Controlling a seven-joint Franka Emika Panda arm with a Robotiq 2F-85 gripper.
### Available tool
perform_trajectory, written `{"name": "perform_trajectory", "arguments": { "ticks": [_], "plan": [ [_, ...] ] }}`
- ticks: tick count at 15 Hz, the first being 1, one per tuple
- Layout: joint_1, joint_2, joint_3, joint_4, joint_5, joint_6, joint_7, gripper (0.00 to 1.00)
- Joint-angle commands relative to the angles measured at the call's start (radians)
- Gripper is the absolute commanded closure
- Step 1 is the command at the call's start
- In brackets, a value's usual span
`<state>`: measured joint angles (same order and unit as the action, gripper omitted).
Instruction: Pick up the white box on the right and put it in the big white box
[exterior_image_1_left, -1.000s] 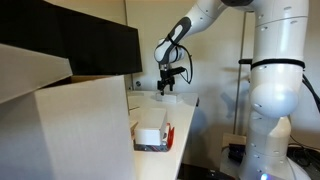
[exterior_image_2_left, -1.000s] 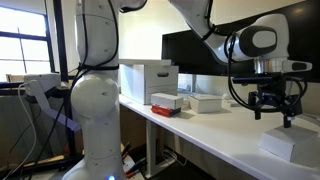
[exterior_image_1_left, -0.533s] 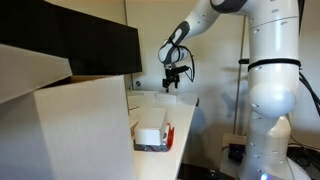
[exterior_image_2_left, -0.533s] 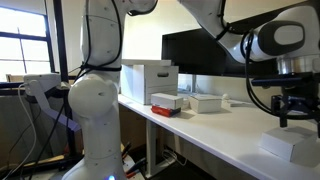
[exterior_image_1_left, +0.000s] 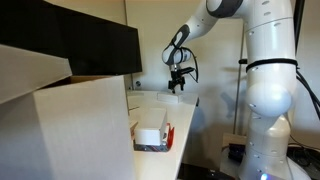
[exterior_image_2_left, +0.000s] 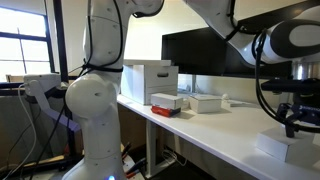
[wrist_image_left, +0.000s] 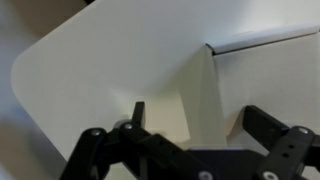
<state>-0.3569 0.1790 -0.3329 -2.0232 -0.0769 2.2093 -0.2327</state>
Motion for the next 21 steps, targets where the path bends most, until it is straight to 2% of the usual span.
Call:
{"name": "perform_trajectory", "arguments": {
  "ticks": [1,3,4,12,21],
  "plan": [
    [-0.023,0.015,0.013,0.011,0.060,-0.040,-0.074,0.00],
    [-0.027,0.015,0.016,0.010,0.090,-0.041,-0.096,0.00],
    [0.004,0.002,0.035,0.038,0.087,-0.077,-0.062,0.00],
    [0.056,0.004,0.110,0.132,0.148,-0.168,-0.051,0.00],
    [0.107,0.064,0.152,0.171,0.136,-0.167,0.000,0.00]
  ]
}}
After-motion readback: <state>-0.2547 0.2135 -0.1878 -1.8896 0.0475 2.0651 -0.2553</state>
